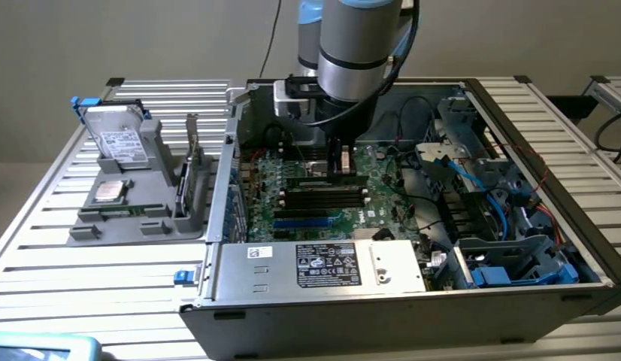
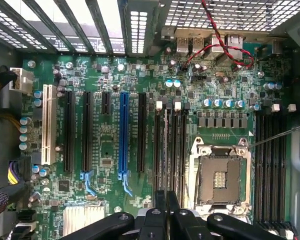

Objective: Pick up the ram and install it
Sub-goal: 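Insert the ram into the slot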

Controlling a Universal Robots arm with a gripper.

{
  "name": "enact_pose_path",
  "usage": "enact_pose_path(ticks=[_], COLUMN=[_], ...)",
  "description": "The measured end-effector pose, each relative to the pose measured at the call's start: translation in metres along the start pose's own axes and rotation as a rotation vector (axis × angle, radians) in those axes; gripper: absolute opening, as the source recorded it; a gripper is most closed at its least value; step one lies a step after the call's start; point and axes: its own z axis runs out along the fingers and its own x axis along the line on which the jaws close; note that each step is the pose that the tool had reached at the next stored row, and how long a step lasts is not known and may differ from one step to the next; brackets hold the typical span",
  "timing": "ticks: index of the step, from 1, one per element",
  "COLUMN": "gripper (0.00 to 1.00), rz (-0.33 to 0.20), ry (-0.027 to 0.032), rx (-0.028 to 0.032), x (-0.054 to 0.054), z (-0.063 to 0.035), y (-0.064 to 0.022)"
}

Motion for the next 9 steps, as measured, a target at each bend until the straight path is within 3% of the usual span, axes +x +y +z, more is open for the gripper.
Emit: enact_pose_path(ticks=[9], gripper=[0.13], rz=[0.000], ry=[-0.0060], rx=[0.0001], x=[0.0011], z=[0.0090], y=[-0.0001])
